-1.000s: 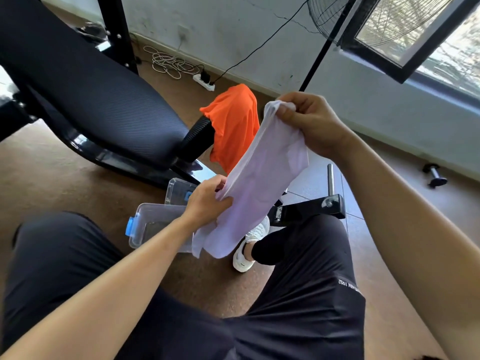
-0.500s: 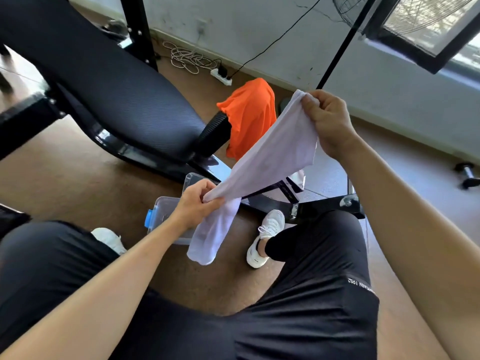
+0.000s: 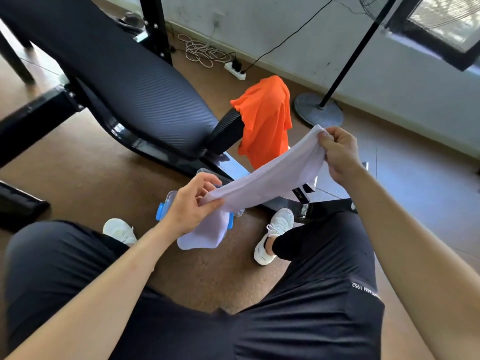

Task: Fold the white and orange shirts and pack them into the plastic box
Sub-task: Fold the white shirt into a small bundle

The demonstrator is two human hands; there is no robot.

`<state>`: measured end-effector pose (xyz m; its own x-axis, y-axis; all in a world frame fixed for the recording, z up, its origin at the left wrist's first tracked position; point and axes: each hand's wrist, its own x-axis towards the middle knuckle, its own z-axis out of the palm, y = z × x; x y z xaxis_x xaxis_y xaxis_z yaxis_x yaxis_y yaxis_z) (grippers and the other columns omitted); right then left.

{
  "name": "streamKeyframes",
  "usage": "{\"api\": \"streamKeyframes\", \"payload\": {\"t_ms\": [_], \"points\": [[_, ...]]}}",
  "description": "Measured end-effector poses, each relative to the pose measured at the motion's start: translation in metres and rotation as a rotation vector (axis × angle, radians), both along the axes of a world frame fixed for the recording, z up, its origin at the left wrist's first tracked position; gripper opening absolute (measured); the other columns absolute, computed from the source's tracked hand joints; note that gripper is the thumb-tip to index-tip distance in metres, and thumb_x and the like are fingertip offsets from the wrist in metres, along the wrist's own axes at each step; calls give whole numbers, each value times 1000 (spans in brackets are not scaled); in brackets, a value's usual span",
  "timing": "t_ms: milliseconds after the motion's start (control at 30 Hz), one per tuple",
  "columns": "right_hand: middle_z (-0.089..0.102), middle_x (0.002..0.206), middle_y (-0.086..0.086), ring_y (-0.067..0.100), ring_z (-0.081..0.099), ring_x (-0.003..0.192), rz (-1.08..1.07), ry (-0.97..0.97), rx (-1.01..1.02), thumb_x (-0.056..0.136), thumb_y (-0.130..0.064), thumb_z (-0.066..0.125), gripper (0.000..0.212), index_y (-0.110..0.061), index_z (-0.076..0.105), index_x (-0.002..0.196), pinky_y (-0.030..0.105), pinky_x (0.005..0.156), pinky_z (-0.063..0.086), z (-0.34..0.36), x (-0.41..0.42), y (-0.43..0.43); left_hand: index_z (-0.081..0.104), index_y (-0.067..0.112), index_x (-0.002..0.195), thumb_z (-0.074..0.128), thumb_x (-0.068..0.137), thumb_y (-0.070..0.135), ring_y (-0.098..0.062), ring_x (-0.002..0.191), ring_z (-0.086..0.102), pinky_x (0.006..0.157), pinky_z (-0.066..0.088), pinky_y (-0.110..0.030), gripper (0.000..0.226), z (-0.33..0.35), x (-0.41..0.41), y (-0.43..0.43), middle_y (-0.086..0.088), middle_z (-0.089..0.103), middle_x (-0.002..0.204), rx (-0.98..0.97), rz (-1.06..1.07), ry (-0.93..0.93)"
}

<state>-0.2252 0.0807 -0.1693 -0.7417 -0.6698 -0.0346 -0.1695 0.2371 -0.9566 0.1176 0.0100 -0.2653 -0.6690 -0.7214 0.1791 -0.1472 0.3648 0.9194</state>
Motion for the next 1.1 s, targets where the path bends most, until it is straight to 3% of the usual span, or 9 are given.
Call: {"api": "streamKeyframes", "payload": {"t_ms": [133, 267, 367, 500, 633, 833, 967, 1033, 1100], "points": [[62, 80, -5, 8, 58, 76, 8, -12, -28, 97, -16, 65, 12, -20, 68, 86, 25, 72, 51, 1, 2, -9, 70, 16, 99, 75, 89, 18, -13, 82, 64, 68, 57, -33, 11, -6, 5, -1, 7, 66, 91, -261, -19, -107], [66, 87, -1, 13, 61, 88, 36, 8, -63, 94, -16, 67, 9, -22, 70, 88, 30, 81, 53, 7, 4, -19, 78, 11, 90, 78, 85, 26, -12, 74, 61, 69, 53, -34, 15, -10, 5, 2, 3, 69, 85, -337, 49, -131], [67, 85, -3, 10, 62, 85, 41, 35, -66, 95, -14, 66, 10, -21, 70, 89, 24, 79, 54, 13, 4, -24, 81, 10, 98, 79, 83, 30, -10, 76, 61, 66, 57, -29, 25, -4, 3, -4, 1, 69, 89, -286, 15, -159], [67, 89, 0, 14, 60, 89, 31, 30, -36, 94, -16, 67, 11, -24, 71, 87, 32, 82, 53, 21, -1, -30, 79, 11, 108, 74, 84, 34, -15, 85, 63, 71, 58, -29, 34, 6, -4, -26, 1, 65, 94, -175, -23, -201], [64, 83, -6, 11, 58, 84, -32, 24, -68, 94, -15, 67, 13, -24, 69, 85, 27, 78, 50, 40, -6, -38, 79, 17, 102, 78, 86, 17, -18, 85, 63, 74, 51, -25, 16, 19, -11, -54, 1, 63, 92, -54, 48, -186], [67, 91, -2, 15, 60, 90, -10, -3, -154, 91, -23, 68, 8, -27, 72, 86, 33, 84, 52, 66, -11, -54, 73, 30, 101, 81, 83, 13, -8, 78, 67, 70, 54, -16, 26, 36, -21, -74, 13, 70, 86, 11, 103, -83], [69, 90, -3, 16, 61, 90, 62, 59, -155, 90, -26, 69, 9, -31, 74, 84, 39, 88, 53, 81, -3, -67, 70, 20, 113, 78, 86, 18, -10, 76, 66, 72, 57, -20, 29, 22, -33, -79, 3, 70, 89, 6, 88, -214], [69, 85, -8, 13, 61, 88, 96, 76, -161, 91, -25, 69, 15, -33, 74, 80, 37, 87, 54, 88, 3, -73, 76, 16, 101, 73, 90, 21, -14, 75, 65, 71, 56, -29, 12, 12, -41, -79, 0, 72, 87, 0, 79, -290], [69, 83, -9, 11, 61, 86, 127, 85, -177, 93, -23, 68, 15, -30, 73, 82, 32, 85, 53, 95, 7, -78, 73, 23, 84, 66, 95, 24, -12, 69, 58, 65, 48, -28, 13, 4, -46, -77, 1, 68, 77, 127, 97, -286]]}}
